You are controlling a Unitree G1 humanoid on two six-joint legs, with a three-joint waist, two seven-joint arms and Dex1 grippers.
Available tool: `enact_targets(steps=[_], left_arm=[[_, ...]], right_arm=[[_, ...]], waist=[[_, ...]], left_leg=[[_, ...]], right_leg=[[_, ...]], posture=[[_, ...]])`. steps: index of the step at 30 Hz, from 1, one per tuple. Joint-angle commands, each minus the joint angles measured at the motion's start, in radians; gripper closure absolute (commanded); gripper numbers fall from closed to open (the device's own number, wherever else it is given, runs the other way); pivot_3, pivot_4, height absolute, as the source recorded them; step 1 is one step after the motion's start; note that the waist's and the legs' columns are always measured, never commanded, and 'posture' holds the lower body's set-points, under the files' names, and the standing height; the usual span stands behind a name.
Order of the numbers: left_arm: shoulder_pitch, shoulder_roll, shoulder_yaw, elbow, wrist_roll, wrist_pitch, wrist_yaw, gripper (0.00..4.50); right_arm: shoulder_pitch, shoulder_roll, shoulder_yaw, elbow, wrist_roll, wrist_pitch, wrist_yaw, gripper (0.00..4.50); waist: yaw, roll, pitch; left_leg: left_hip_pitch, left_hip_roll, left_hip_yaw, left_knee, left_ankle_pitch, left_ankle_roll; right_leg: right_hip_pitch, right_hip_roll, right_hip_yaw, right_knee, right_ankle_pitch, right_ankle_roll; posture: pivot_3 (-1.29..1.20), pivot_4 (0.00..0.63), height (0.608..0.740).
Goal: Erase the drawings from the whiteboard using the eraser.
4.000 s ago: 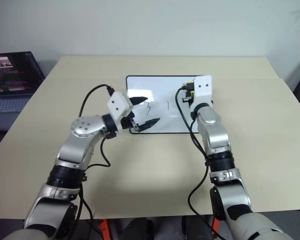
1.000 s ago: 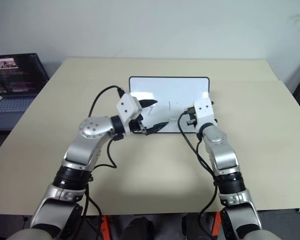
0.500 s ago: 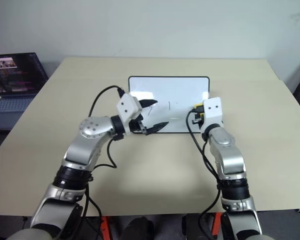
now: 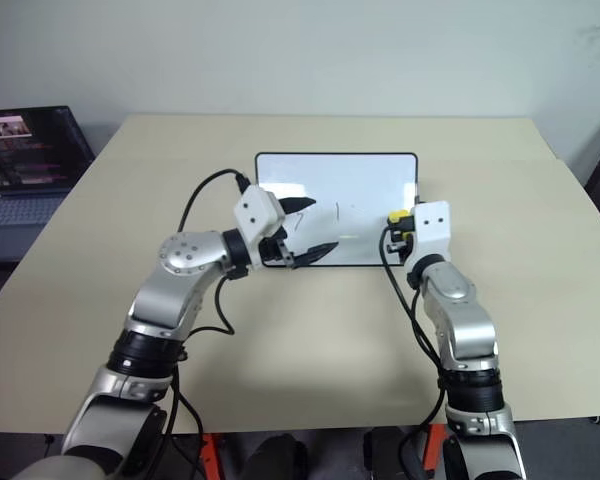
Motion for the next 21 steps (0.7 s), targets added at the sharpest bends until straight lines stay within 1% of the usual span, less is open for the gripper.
enact_targets(steps=[1, 9, 14, 21], left_arm=[[-0.019, -0.004, 0.002, -0.030, -0.003, -0.015, 0.002, 0.00], [0.016, 0.021, 0.016, -0.058, -0.003, -0.007, 0.001, 0.00], [0.072, 0.068, 0.036, -0.082, 0.002, -0.002, 0.013, 0.00], [0.111, 0.118, 0.036, -0.095, 0.029, -0.003, 0.030, 0.00]], right_arm=[[-0.030, -0.008, -0.013, -0.011, 0.006, -0.024, 0.001, 3.30], [-0.033, -0.012, -0.003, -0.014, 0.003, -0.022, 0.000, 3.30], [-0.035, -0.011, 0.000, -0.013, 0.001, -0.024, -0.001, 3.30], [-0.036, -0.012, 0.004, -0.012, 0.000, -0.028, 0.001, 3.30]], waist=[[0.000, 0.000, 0.000], [0.000, 0.000, 0.000], [-0.001, 0.000, 0.000], [0.000, 0.000, 0.000]], left_leg=[[0.000, 0.000, 0.000, 0.000, 0.000, 0.000], [0.000, 0.000, 0.000, 0.000, 0.000, 0.000], [0.000, 0.000, 0.000, 0.000, 0.000, 0.000], [0.000, 0.000, 0.000, 0.000, 0.000, 0.000]], right_leg=[[0.000, 0.000, 0.000, 0.000, 0.000, 0.000], [0.000, 0.000, 0.000, 0.000, 0.000, 0.000], [0.000, 0.000, 0.000, 0.000, 0.000, 0.000], [0.000, 0.000, 0.000, 0.000, 0.000, 0.000]], posture=[[0.00, 0.150, 0.740], [0.00, 0.150, 0.740], [0.00, 0.150, 0.740], [0.00, 0.150, 0.740]])
